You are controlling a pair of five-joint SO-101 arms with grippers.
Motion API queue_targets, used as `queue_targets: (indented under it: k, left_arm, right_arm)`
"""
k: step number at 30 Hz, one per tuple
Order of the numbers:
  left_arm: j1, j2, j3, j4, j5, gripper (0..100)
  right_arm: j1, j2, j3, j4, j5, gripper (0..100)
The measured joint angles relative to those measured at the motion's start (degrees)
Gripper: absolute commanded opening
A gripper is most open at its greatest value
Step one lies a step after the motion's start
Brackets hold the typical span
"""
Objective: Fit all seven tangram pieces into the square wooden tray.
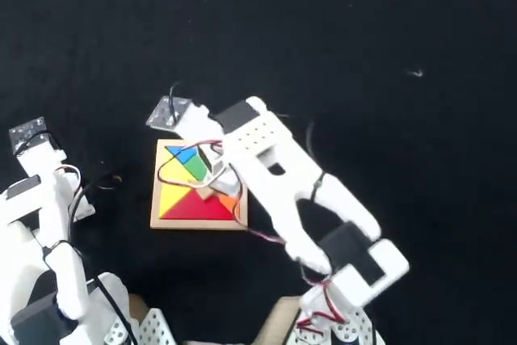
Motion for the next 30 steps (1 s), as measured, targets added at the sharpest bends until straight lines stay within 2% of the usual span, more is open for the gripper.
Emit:
queue_targets:
  k: [5,13,18,22,30]
  left_arm:
    - [0.00,0.00,0.00,0.00,0.00,3]
    - [0.00,0.00,0.00,0.00,0.00,3]
    - [0.00,0.00,0.00,0.00,0.00,3]
    - [0.44,0.00,0.00,0.00,0.00,3]
    - [0.53,0.00,0.00,0.00,0.00,3]
  right_arm:
    - [2.73,2.02,-6.07,2.73,-2.02,1.1]
    - [3.25,2.02,-6.51,3.87,-2.37,1.1]
    - [2.46,2.02,-3.87,3.78,2.02,1.1]
    - [2.20,2.02,-3.69,1.58,2.37,1.1]
    - [-6.86,2.11,-3.69,-4.92,-3.52,1.1]
